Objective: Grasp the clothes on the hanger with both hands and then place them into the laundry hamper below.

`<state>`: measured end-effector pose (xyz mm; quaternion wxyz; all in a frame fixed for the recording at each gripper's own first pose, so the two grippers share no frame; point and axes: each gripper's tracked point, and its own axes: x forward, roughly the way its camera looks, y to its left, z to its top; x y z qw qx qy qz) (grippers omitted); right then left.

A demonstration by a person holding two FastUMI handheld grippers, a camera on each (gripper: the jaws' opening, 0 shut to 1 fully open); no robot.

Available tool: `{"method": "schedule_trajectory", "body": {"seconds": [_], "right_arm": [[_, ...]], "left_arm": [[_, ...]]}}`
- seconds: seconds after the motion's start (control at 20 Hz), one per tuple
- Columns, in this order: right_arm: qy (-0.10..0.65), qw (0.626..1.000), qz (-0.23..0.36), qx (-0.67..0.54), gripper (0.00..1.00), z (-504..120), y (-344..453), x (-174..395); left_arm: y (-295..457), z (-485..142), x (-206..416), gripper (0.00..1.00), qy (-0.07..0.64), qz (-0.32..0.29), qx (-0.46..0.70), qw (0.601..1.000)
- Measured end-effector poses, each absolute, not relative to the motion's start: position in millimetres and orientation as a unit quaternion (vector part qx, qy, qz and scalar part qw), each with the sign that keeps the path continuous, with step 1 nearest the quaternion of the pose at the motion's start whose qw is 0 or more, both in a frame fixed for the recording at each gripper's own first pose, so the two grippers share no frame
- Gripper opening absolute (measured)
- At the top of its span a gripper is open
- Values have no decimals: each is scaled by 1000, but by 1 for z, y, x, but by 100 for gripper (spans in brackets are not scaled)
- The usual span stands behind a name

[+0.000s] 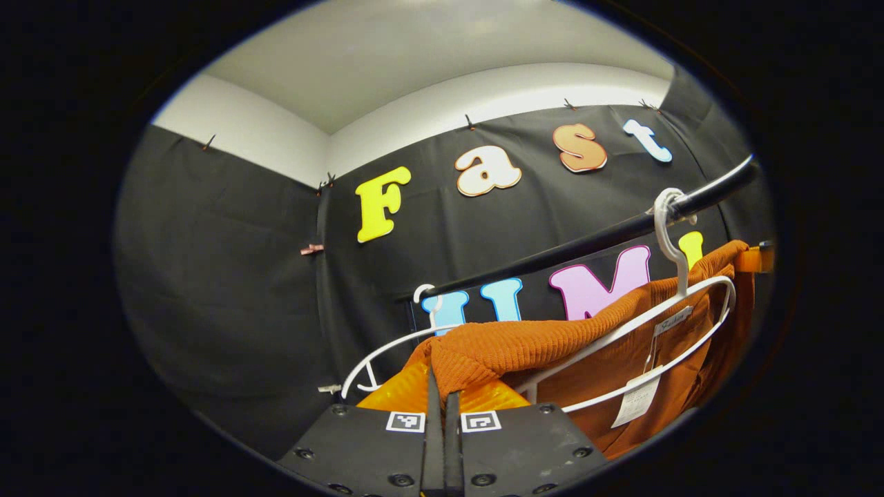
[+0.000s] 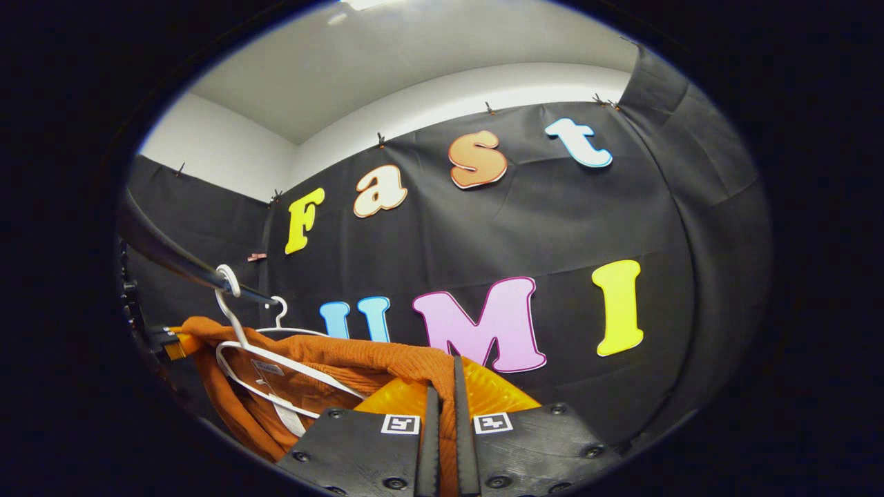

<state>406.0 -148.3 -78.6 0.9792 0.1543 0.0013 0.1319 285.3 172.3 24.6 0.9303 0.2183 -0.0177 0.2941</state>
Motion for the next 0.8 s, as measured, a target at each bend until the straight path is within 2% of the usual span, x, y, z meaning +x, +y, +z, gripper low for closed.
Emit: {"method": "schedule_trajectory", "body": {"seconds": [0.2, 0.25, 0.3, 0.55, 0.6, 0.8], "right_arm": [[1, 974, 166, 156, 9, -72, -125, 413], [1, 973, 175, 150, 14, -71, -119, 415], [3, 972, 185, 143, 9, -72, -111, 416], [21, 969, 209, 131, 10, -77, -87, 429], [29, 969, 207, 135, 14, -82, -85, 430], [39, 978, 164, 126, 14, -100, -104, 434]], "left_arm": [[208, 18, 289, 5, 5, 281, 195, 939], [218, 10, 289, 5, 17, 281, 189, 941], [229, 1, 288, 5, 29, 284, 183, 941], [250, -68, 283, 5, 87, 289, 100, 948], [249, -86, 280, 5, 101, 293, 82, 947], [214, -149, 274, 5, 146, 279, 68, 947]]}}
